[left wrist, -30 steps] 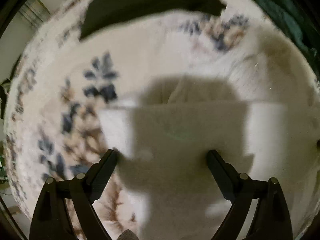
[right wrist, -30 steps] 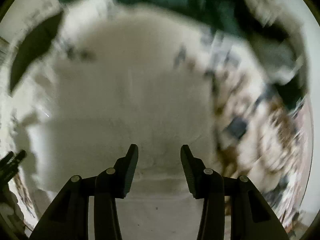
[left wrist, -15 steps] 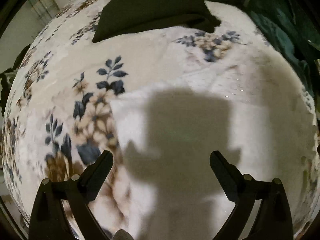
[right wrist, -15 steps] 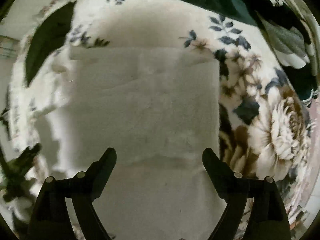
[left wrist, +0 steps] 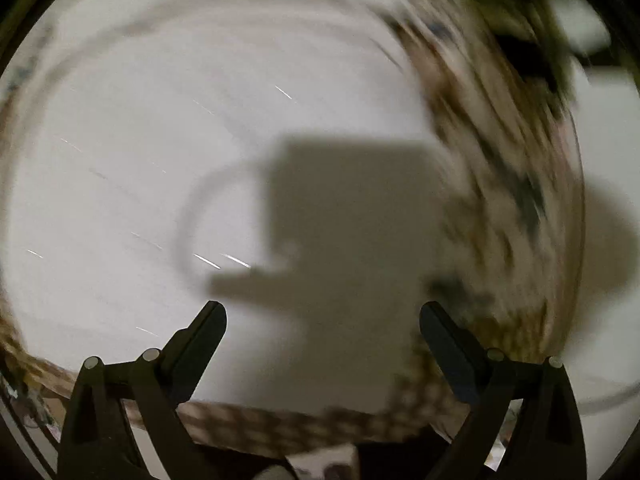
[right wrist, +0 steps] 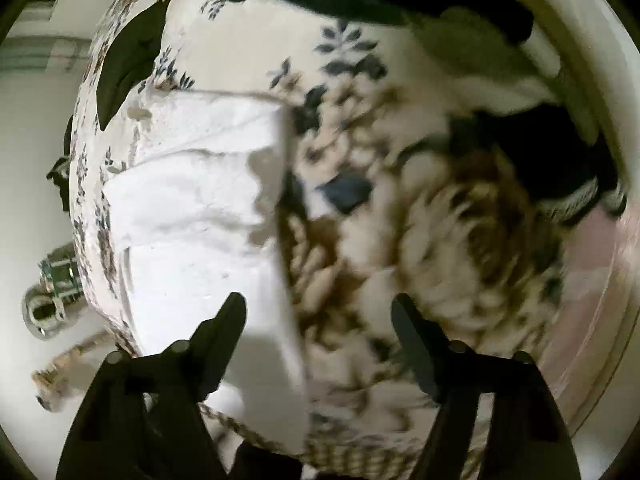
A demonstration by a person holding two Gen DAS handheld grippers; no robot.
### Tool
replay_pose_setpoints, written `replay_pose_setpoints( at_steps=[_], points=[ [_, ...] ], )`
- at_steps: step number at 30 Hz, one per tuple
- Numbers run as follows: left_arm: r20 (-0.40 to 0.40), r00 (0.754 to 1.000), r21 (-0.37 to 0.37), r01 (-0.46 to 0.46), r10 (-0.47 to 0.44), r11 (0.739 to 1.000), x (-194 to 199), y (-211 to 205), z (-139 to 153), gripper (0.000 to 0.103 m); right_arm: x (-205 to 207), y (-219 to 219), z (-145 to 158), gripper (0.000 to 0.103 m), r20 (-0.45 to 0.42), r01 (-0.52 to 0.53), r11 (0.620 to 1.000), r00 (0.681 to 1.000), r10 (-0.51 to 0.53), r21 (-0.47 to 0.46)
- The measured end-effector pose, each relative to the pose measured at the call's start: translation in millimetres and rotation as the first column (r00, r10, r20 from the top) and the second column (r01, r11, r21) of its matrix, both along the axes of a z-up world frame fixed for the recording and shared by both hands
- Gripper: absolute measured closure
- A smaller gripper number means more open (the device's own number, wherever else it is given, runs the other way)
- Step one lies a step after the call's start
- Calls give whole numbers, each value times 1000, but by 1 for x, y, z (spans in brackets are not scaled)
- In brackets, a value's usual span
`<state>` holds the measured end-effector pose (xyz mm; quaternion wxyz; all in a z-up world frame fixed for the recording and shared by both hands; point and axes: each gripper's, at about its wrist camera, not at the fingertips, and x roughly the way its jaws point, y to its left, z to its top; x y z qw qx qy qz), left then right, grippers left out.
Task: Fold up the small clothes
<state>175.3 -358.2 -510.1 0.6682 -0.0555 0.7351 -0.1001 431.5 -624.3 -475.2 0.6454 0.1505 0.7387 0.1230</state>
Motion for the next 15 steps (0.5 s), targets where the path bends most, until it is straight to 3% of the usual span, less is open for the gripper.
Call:
replay_pose_setpoints(
  at_steps=[6, 7, 9, 10, 11, 14, 15],
  points=[
    [-15, 995, 21, 101, -100, 995, -21, -67, -34, 5, 55, 5, -49, 31, 3, -10, 992, 1000, 10, 129],
    [-10, 994, 31, 105, -105, 994, -20, -70, -39, 10, 67, 9, -60, 31, -1, 8, 988, 1000, -8, 152],
    [14, 993, 72, 113, -115, 991, -18, -73, -44, 36, 87, 16, -81, 31, -19, 48, 977, 999, -45, 209],
    [36, 991, 101, 121, -126, 987, -17, -74, -45, 68, 93, 19, -88, 31, -31, 62, 971, 998, -57, 230],
    [55, 989, 122, 131, -139, 984, -17, -74, -44, 91, 100, 23, -98, 31, -48, 79, 966, 996, -70, 246],
    [94, 985, 102, 132, -142, 986, -14, -67, -37, 96, 112, 37, -116, 35, -58, 101, 948, 995, -87, 302],
    [106, 985, 93, 128, -138, 987, -13, -63, -33, 96, 114, 42, -117, 56, -46, 91, 949, 996, -81, 303]
  ],
)
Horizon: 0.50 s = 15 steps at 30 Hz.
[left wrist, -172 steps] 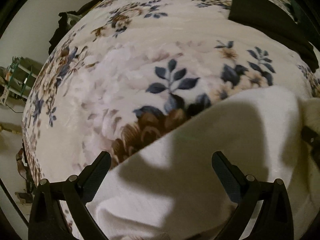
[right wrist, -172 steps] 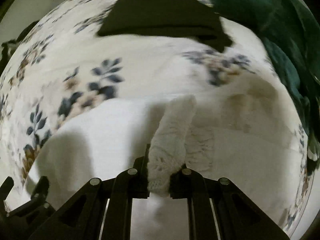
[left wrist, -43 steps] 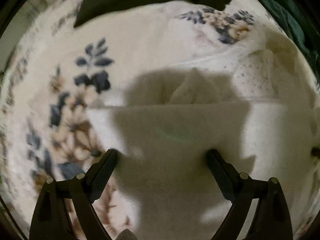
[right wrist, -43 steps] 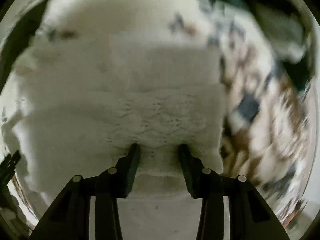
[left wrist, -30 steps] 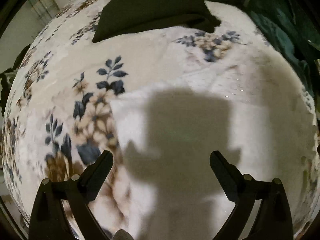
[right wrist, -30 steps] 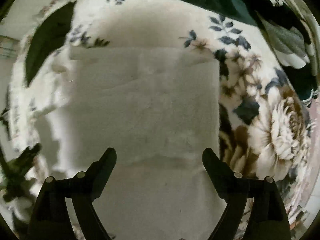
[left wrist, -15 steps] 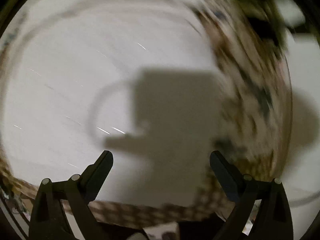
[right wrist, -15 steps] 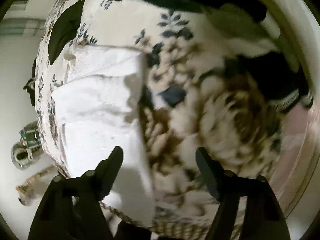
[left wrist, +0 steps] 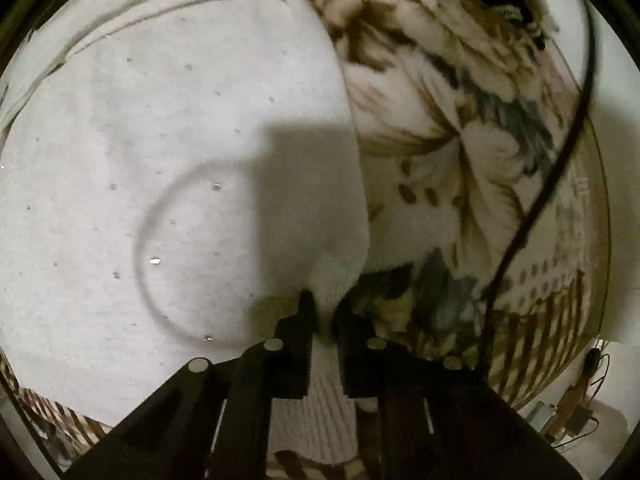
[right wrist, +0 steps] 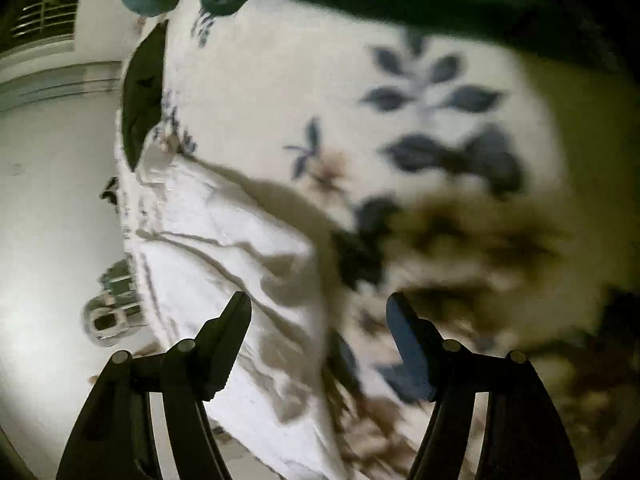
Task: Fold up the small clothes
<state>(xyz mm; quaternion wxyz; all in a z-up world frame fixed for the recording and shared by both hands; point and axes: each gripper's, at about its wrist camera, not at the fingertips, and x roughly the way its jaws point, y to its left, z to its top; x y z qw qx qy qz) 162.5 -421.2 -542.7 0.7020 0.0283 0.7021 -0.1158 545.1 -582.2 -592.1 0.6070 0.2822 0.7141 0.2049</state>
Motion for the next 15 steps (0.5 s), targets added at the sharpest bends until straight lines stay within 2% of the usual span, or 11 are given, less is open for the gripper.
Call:
replay_pose_setpoints(
  at_steps=[1, 2, 3, 8, 12, 15],
  points=[
    [10, 1000, -9, -6, 6, 1000, -2, 5, 6, 97, 0, 6, 1, 85, 10, -15, 1000, 1000, 15, -6],
    [23, 1000, -17, -17, 17, 1000, -3, 11, 14, 97, 0, 10, 4, 94, 21, -22, 999, 1000, 23, -25],
    [38, 999, -26, -34, 35, 999, -4, 19, 24, 97, -1, 13, 10, 94, 44, -23, 999, 999, 25, -49],
    [70, 983, -84, -163, 169, 983, -1, 69, 74, 97, -1, 28, 48, 94, 87, -40, 998, 995, 45, -56],
    [117, 948, -128, -282, 297, 951, -2, 130, 114, 97, 3, 57, 94, 95, 133, -87, 993, 986, 98, -85],
    [137, 913, -141, -366, 384, 920, -8, 183, 126, 97, 7, 92, 125, 95, 155, -114, 989, 980, 128, -99]
  ],
)
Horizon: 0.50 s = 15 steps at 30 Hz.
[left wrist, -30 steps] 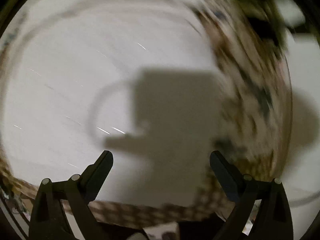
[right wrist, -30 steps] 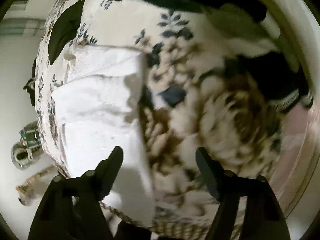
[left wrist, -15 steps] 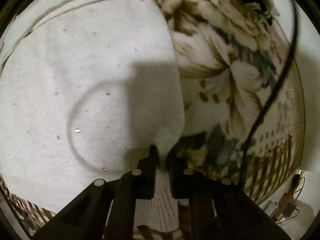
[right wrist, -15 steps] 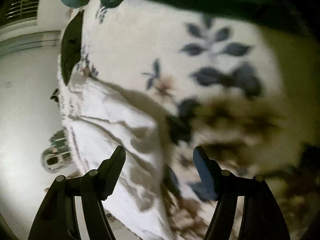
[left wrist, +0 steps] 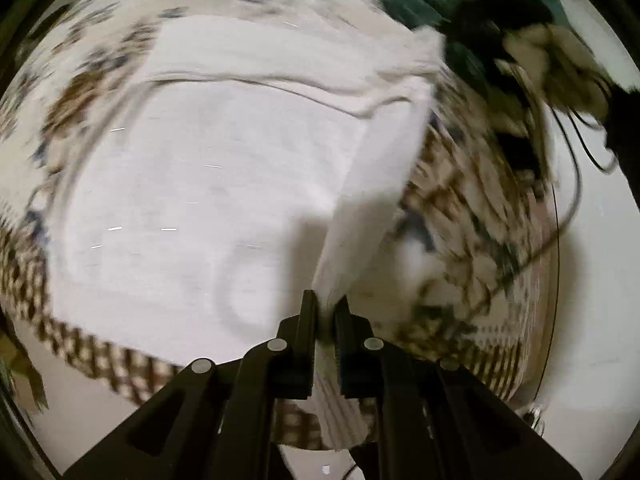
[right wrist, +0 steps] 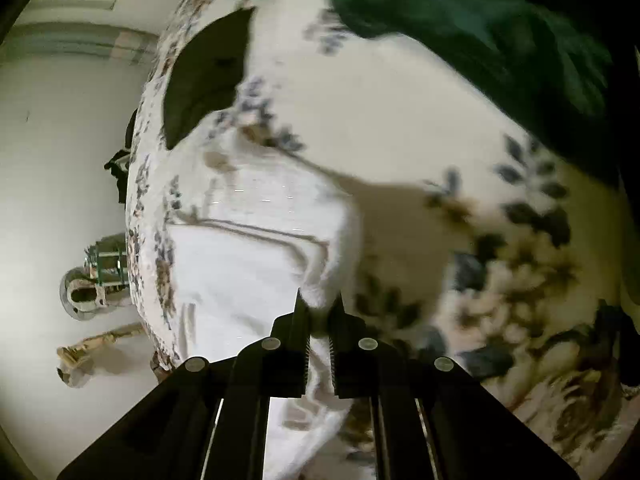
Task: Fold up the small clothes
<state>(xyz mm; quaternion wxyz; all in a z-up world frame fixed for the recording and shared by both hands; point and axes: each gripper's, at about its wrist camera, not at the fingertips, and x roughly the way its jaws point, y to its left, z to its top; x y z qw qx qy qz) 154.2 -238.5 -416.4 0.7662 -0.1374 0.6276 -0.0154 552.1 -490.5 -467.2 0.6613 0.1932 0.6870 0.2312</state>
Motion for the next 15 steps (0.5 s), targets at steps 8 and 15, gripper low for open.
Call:
replay_pose_setpoints(
  at_steps=[8, 15],
  points=[
    [-12, 973, -59, -230, 230, 971, -24, 143, -11, 98, 15, 192, 43, 95, 45, -144, 984, 988, 149, -102],
    [-36, 921, -134, -388, 387, 912, -37, 242, -51, 98, 24, 384, 12, 96, 52, -230, 939, 967, 250, -255]
  ],
)
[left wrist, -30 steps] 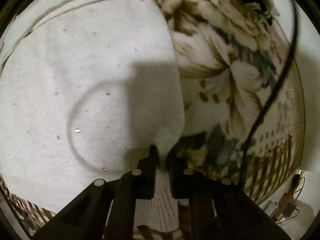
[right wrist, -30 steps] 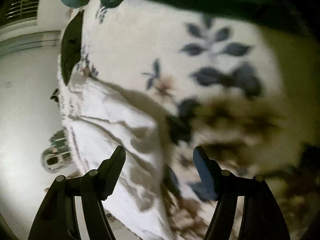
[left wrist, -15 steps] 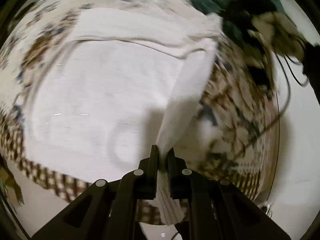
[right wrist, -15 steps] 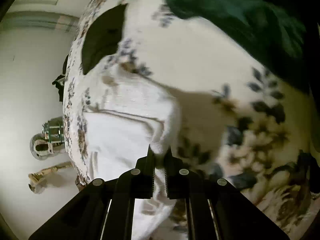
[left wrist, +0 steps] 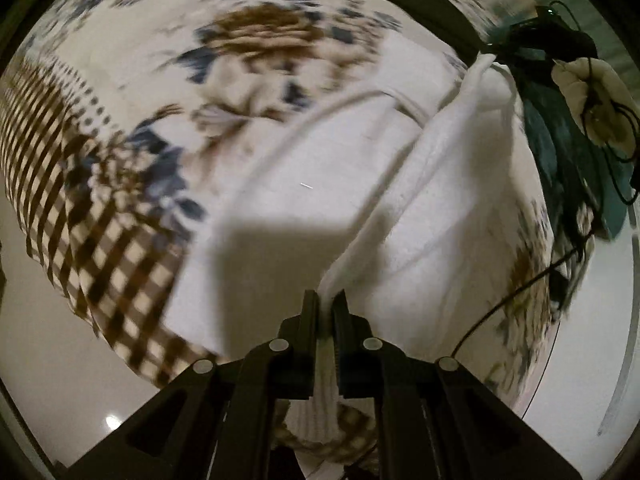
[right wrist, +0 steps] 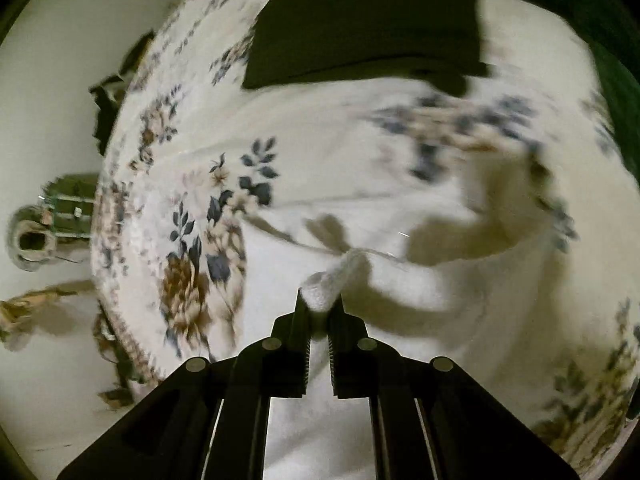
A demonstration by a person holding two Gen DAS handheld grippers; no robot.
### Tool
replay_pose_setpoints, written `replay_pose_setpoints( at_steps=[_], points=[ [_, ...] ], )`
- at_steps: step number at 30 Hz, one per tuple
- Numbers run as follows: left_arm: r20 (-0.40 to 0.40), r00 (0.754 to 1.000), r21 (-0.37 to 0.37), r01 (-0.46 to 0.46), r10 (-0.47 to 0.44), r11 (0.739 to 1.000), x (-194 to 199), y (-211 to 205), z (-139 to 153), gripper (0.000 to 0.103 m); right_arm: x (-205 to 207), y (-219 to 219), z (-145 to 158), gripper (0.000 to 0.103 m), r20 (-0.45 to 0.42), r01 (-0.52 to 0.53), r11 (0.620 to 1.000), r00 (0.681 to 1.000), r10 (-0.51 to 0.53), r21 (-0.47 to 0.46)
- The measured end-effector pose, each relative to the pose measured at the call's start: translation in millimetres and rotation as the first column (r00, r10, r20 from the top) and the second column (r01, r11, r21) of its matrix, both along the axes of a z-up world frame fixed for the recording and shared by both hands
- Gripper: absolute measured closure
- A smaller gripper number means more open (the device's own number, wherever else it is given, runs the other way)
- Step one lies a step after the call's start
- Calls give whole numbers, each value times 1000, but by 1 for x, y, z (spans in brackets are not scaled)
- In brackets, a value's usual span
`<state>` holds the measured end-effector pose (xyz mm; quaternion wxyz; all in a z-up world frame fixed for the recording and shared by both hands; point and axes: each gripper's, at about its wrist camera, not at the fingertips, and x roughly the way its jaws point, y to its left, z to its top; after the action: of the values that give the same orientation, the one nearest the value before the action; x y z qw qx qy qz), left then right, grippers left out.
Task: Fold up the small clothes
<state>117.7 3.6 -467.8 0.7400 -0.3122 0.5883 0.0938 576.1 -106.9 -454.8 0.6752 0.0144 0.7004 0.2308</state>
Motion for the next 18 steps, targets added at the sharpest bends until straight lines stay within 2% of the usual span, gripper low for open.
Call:
replay_pose_setpoints(
  at_steps=[3, 5, 6, 10, 13, 14, 15, 16, 18],
  points=[
    [-7, 999, -26, -51, 51, 998, -8, 34, -18, 98, 1, 56, -18, 96, 4, -34, 998, 999, 34, -56],
    [-19, 997, -51, -75, 74, 996, -13, 49, -30, 98, 0, 79, -30, 96, 11, -55, 994, 998, 56, -93],
    [-29, 996, -61, -87, 85, 994, -16, 56, -36, 102, 0, 91, -37, 96, 7, -56, 992, 998, 58, -114],
    [-61, 992, -108, -114, 108, 988, -24, 77, -57, 101, -1, 117, -64, 96, 11, -66, 979, 997, 70, -195],
    [-86, 993, -157, -98, 86, 983, -20, 84, -63, 100, 1, 114, -87, 94, -78, -47, 978, 996, 31, -204],
    [-93, 992, -177, -99, 83, 979, -20, 87, -63, 100, 2, 109, -88, 91, -90, -28, 980, 996, 10, -199],
    [-105, 991, -192, -103, 83, 976, -19, 91, -61, 99, 3, 103, -86, 82, -106, -11, 985, 994, -8, -174],
    [-111, 990, -204, -105, 83, 973, -19, 95, -57, 95, 4, 95, -80, 67, -126, 17, 991, 991, -33, -131],
    [-103, 991, -207, -103, 83, 973, -14, 103, -45, 69, 4, 66, -60, 50, -120, 94, 994, 988, -100, -57]
  ],
)
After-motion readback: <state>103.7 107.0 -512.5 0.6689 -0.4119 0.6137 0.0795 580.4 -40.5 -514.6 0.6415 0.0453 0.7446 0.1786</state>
